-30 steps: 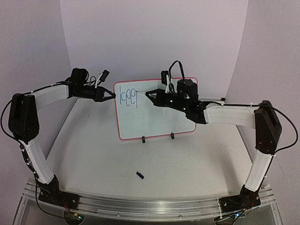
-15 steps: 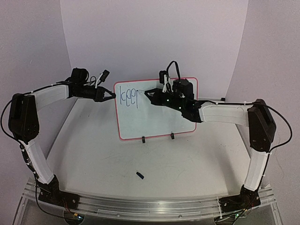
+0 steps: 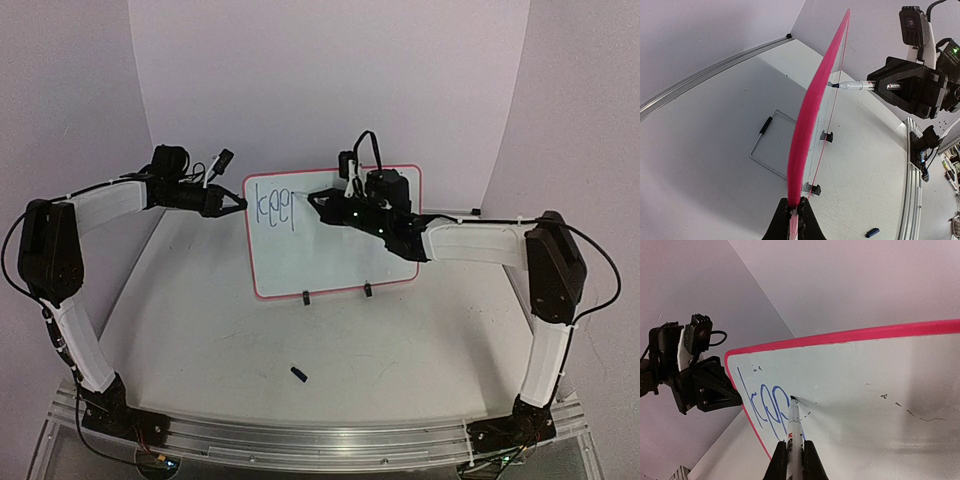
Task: Write a sentence on the whiteboard
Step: Write a sentence on the whiteboard stand.
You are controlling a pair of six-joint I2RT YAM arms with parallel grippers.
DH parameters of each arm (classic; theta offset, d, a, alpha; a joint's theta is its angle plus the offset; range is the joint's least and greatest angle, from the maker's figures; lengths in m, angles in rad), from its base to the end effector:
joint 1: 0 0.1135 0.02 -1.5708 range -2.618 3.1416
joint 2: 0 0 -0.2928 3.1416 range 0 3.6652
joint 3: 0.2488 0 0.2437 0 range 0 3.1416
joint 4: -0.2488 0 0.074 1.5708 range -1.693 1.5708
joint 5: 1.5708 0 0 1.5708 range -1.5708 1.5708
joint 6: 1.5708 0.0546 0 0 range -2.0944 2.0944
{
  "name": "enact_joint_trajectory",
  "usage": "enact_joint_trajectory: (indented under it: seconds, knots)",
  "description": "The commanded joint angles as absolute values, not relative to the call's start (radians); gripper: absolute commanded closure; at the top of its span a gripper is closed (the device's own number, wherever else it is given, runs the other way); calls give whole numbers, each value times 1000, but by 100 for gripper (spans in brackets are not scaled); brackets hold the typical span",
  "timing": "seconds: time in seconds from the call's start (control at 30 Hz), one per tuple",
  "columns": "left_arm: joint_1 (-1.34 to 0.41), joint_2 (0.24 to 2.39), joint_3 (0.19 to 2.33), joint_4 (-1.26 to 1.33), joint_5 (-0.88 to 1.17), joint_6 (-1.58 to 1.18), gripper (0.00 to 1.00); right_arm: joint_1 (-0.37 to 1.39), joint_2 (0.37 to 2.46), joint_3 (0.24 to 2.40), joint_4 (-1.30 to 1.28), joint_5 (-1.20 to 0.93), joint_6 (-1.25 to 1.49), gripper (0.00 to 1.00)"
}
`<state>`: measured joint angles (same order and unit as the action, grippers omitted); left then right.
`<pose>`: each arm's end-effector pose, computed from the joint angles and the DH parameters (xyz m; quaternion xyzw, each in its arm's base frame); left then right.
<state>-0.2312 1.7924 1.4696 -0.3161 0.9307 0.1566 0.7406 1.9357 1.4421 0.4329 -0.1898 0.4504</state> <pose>0.3919 -0.1373 0.3175 0.3517 0.7446 -0.4156 0.3863 0.3535 0.3371 0.3202 -0.1691 0.7080 0.4398 0.5261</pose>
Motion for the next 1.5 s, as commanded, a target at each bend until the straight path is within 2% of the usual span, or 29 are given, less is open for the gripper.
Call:
enact_joint_trajectory:
  seconds: [0.0,0.37,1.17,1.47]
  knots:
    - [-252,1755,1476,-378,947,161,100,737,1877,1408,459,-115,433,100]
    - [-255,1751,1476,-379,948,162,100,735,1843,1340,451,-116,423,100]
    - [-259,1744,1476,-384,943,166,100,735,1944,1438,407,-212,448,100]
    - [-258,1743,1476,-389,931,174,100,735,1844,1381,440,-262,451,100]
